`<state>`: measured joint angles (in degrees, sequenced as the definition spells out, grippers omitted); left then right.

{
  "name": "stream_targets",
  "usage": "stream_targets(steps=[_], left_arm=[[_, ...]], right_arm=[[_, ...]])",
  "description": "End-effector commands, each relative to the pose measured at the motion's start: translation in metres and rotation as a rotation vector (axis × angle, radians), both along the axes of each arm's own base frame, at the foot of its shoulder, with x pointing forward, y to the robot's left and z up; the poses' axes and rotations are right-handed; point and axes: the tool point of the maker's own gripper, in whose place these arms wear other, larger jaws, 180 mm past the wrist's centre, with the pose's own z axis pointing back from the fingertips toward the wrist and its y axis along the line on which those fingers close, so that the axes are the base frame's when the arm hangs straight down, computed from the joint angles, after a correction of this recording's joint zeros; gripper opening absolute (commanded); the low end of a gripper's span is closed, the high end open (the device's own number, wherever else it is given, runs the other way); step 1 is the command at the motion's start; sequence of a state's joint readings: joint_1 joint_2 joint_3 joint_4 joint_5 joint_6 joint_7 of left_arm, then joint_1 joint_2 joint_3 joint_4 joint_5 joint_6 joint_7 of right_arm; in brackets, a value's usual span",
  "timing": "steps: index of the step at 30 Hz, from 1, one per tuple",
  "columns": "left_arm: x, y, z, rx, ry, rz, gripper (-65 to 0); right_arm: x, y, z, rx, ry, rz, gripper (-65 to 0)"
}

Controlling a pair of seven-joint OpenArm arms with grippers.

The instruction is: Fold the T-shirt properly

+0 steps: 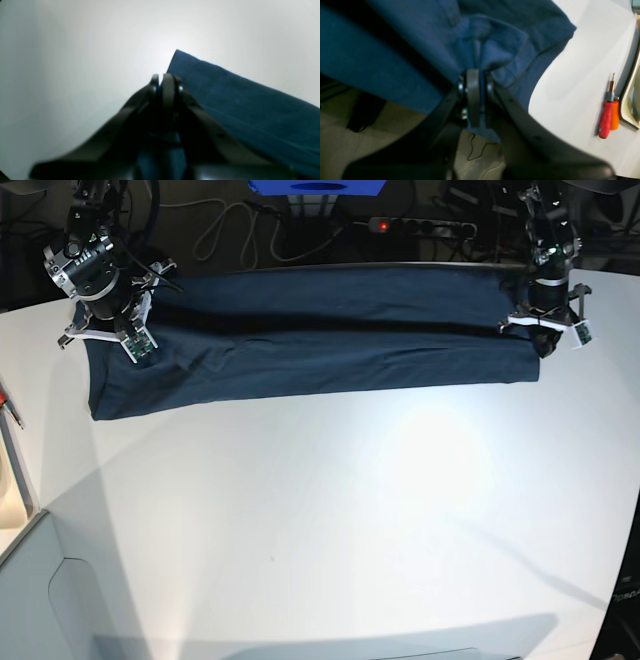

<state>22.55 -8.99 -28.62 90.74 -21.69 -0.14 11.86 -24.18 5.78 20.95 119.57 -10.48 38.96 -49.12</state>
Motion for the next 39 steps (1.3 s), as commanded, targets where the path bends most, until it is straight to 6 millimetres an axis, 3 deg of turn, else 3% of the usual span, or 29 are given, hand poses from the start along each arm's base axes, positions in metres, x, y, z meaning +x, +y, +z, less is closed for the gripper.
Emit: stream_targets(steps=[1, 4, 8, 12, 14, 17, 22, 30, 39], left_arm=[[0.004, 0.002, 0.01, 0.021, -0.037, 0.002, -65.0], [0.004, 0.001, 0.01, 0.014, -0.04, 0.003, -65.0], [0.004, 0.001, 0.009, 0.012, -0.035, 0.002, -65.0], [-0.002, 0.002, 0.008, 0.015, -0.024, 0.009, -49.0], [-0.001, 0.0, 0.016, 0.025, -0.038, -0.003, -41.8], [0.0, -0.006, 0.033, 0.044, -0.07, -0.026, -36.0], [0.0, -0.01, 0.049, 0.068, -0.096, -0.048, -35.4], [-0.011, -0.003, 0.02, 0.037, -0.029, -0.02, -35.1], [-0.03, -0.008, 0.009, 0.02, 0.018, -0.011, -35.2]], right_arm=[[0.002, 0.0, 0.005, -0.011, -0.013, 0.023, -64.4], [0.01, 0.0, 0.009, -0.012, -0.033, 0.023, -63.5], [0.01, -0.003, 0.004, -0.014, -0.02, 0.017, -50.3], [0.009, -0.003, 0.004, -0.011, -0.019, 0.017, -29.0], [0.009, -0.002, 0.004, -0.009, -0.021, 0.017, -23.4], [0.01, -0.004, 0.006, -0.009, -0.029, 0.004, -22.6], [0.011, 0.004, 0.003, 0.022, -0.029, -0.001, -22.6], [0.025, 0.016, -0.019, 0.081, 0.008, 0.002, -22.6], [0.026, 0.014, -0.029, 0.09, 0.035, -0.006, -22.6]])
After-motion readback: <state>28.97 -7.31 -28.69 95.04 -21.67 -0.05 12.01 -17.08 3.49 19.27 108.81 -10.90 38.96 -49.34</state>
